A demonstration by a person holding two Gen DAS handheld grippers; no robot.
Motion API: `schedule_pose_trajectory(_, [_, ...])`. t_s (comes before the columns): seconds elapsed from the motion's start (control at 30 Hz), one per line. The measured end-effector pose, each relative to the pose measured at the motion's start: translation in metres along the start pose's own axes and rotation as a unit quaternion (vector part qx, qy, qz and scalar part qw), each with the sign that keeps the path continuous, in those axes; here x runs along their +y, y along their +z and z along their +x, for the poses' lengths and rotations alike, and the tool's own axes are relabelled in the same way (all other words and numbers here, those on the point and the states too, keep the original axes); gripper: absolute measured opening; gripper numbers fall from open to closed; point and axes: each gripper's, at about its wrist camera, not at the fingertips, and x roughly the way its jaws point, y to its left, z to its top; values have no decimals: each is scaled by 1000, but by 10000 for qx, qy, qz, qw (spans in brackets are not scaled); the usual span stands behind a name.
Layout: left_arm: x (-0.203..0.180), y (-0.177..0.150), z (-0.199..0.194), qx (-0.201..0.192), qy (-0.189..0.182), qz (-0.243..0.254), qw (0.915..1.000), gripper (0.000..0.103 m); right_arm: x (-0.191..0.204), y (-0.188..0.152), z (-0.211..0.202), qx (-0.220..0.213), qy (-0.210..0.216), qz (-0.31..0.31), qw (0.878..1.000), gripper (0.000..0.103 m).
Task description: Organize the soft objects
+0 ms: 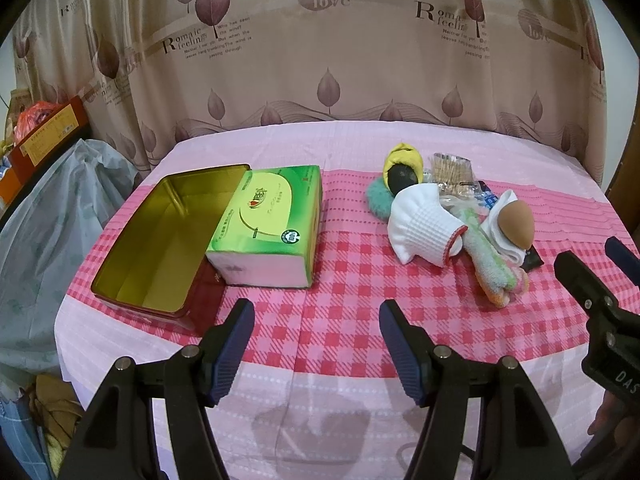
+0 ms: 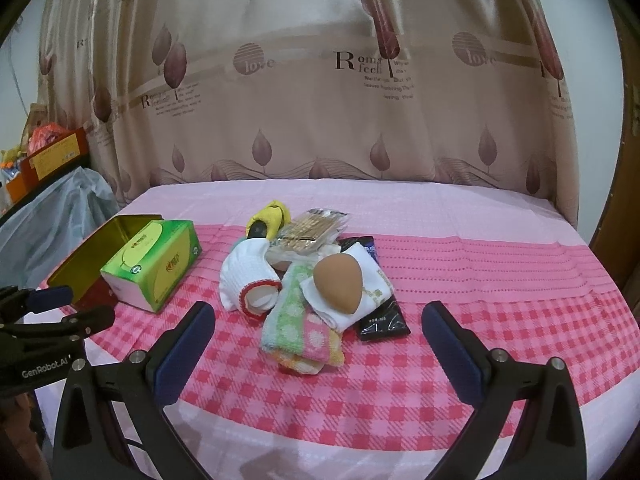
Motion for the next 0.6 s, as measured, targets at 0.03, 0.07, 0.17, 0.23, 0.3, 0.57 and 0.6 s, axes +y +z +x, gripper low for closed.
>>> schedule_pose_trajectory(0.03, [0, 0, 0, 8, -1, 0, 10000, 66, 0, 0, 0, 6, 1, -4, 10000, 102])
schedule_pose_trajectory(0.07, [0, 0, 0, 10, -9, -3, 10000, 66, -1, -1, 0, 8, 2, -3, 10000, 102])
schedule_pose_trajectory(0.17, [0, 0, 0, 10, 1, 1, 10000, 66, -1, -2, 0, 24, 11, 11, 10000, 102])
schedule_pose_trajectory(0.23, [0, 0, 1, 16, -3, -8, 10000, 66, -1, -2, 0, 35, 20, 18, 10000, 100])
schedule_pose_trajectory(0.3, [0, 0, 1, 25, -2, -9, 10000, 66, -1, -2, 1, 60, 34, 21, 10000, 98])
schedule_pose_trajectory(0.57, [1, 0, 3, 42, -21, -20, 10000, 66, 1, -2, 3, 93, 24, -40, 9999, 97])
schedule_pose_trajectory(0.6, [1, 0, 3, 43, -10, -14, 10000, 66, 1, -2, 3, 98, 29, -42, 9999, 97])
